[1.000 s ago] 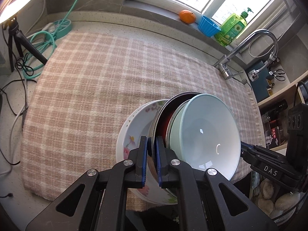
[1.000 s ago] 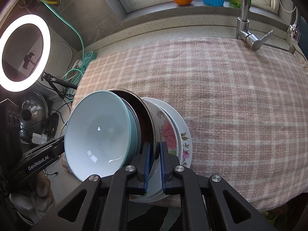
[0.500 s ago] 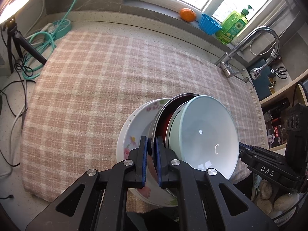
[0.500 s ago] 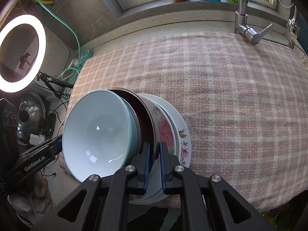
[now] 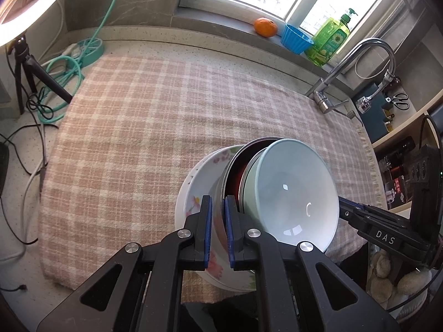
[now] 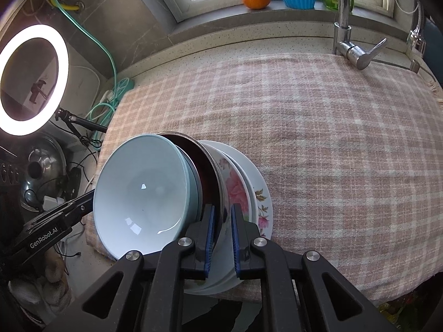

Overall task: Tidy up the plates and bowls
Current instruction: 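Lower the nested bowl stack onto the floral plate stack with both grippers, then open both grippers to release the bowl stack on the plates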

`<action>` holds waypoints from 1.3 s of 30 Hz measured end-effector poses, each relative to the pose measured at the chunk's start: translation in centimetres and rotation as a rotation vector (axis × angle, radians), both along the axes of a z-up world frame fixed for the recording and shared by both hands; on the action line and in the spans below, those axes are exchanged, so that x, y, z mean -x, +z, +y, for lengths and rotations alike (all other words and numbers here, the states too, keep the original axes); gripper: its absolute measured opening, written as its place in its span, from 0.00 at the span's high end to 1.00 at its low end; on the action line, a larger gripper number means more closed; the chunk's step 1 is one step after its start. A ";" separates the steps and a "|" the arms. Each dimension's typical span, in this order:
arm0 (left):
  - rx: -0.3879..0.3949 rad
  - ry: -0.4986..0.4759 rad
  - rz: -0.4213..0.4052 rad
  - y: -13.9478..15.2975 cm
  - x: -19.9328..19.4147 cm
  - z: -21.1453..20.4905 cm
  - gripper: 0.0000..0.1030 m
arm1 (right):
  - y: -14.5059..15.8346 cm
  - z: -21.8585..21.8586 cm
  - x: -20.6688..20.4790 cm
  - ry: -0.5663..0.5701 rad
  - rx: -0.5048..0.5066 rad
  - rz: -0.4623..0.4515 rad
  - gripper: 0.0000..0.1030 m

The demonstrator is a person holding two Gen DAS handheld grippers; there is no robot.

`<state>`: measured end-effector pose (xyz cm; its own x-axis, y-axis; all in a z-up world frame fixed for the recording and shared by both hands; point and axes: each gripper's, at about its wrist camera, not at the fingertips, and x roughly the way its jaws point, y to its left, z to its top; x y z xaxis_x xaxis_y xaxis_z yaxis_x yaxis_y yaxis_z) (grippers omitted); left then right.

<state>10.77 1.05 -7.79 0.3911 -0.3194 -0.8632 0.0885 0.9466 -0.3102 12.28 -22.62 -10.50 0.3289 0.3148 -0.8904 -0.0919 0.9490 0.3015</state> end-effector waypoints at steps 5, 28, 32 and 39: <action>-0.031 0.001 -0.027 0.5 0.4 0.4 0.90 | 0.6 -0.3 0.6 -0.016 -0.005 -0.025 0.86; -0.105 0.046 -0.200 4.6 4.6 0.7 0.61 | 4.4 -0.9 4.2 -0.050 0.051 -0.219 0.64; -0.151 0.047 -0.241 5.8 5.7 -0.2 0.45 | 5.5 -1.2 5.3 -0.042 0.068 -0.275 0.61; -0.146 0.081 -0.268 6.7 7.3 -0.4 0.35 | 6.9 -2.0 7.1 -0.057 0.053 -0.342 0.36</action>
<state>3.46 0.68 -1.08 0.6303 -0.1582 -0.7600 0.0710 0.9867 -0.1465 5.18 -24.61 -3.56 0.6265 0.2435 -0.7404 -0.1252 0.9691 0.2127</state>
